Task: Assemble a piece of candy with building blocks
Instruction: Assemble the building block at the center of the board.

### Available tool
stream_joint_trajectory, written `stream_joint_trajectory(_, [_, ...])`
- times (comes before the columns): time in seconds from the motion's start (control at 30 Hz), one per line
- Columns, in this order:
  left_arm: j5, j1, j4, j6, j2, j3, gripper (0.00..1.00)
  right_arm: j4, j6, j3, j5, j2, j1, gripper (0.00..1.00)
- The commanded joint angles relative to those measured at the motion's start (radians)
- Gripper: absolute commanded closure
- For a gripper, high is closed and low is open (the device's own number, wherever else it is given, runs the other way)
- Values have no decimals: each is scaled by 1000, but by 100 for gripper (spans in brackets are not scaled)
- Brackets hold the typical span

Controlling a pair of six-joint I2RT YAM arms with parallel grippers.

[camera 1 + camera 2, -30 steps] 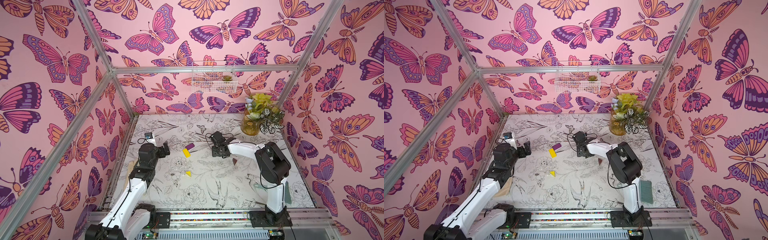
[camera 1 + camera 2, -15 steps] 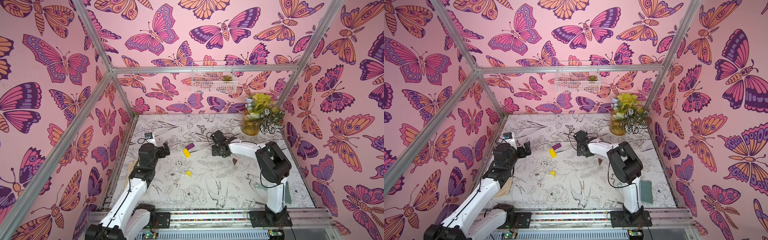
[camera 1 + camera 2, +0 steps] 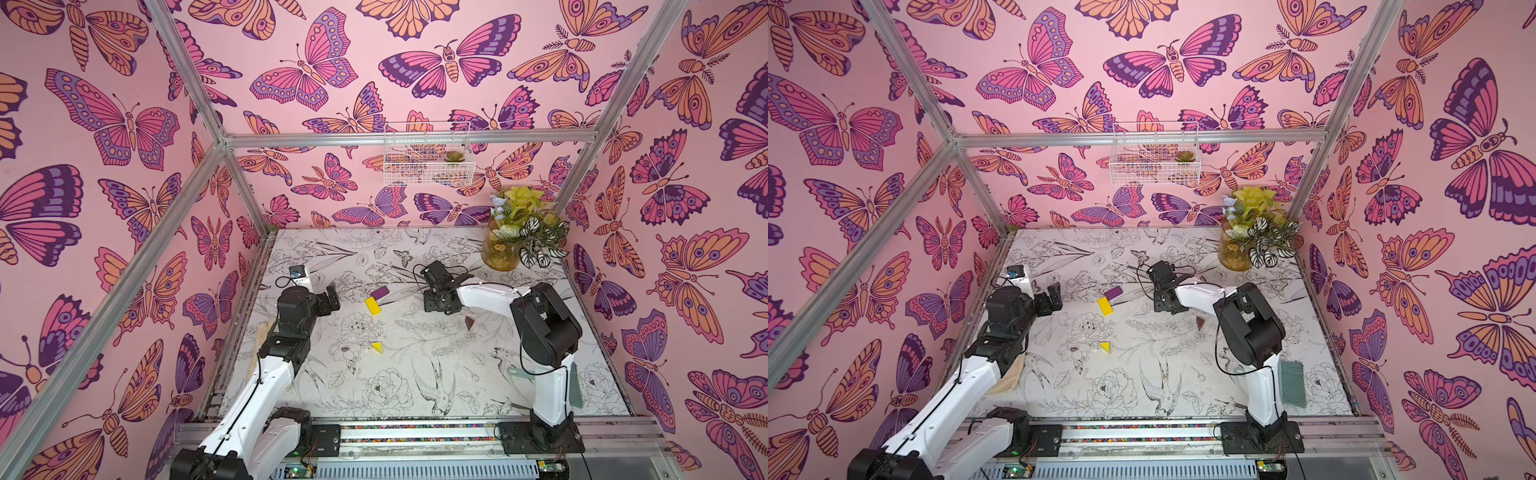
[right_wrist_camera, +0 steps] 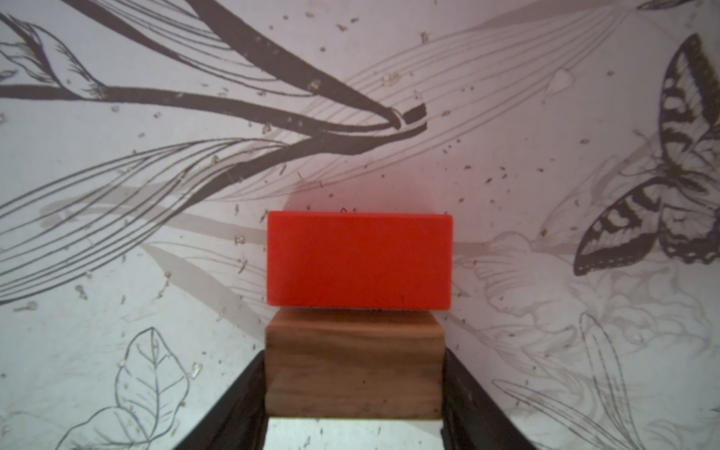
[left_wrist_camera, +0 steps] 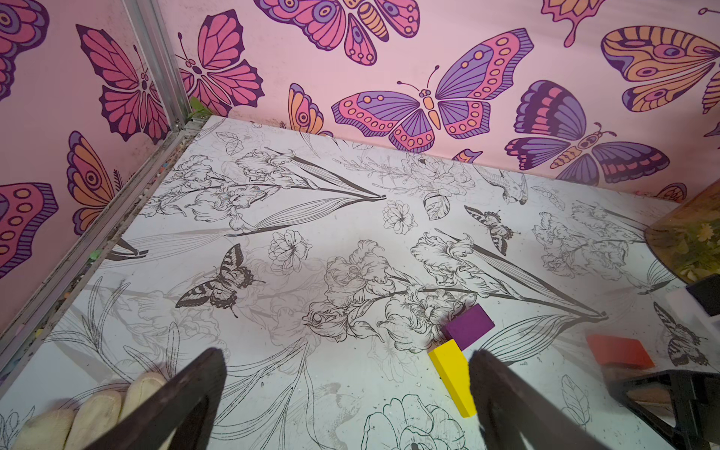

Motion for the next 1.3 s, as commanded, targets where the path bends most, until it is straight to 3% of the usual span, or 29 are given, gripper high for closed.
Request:
stream_joint_trajectory(0.0, [3, 1, -23, 10, -5, 5, 0, -1, -12, 27, 13, 31, -8, 34])
stream_joint_trajectory(0.7, [0, 1, -23, 13, -1, 3, 0, -29, -33, 54, 40, 51, -15, 33])
stream_joint_trajectory(1.27, [6, 0, -23, 12, 7, 13, 0, -41, -36, 52, 45, 36, -15, 26])
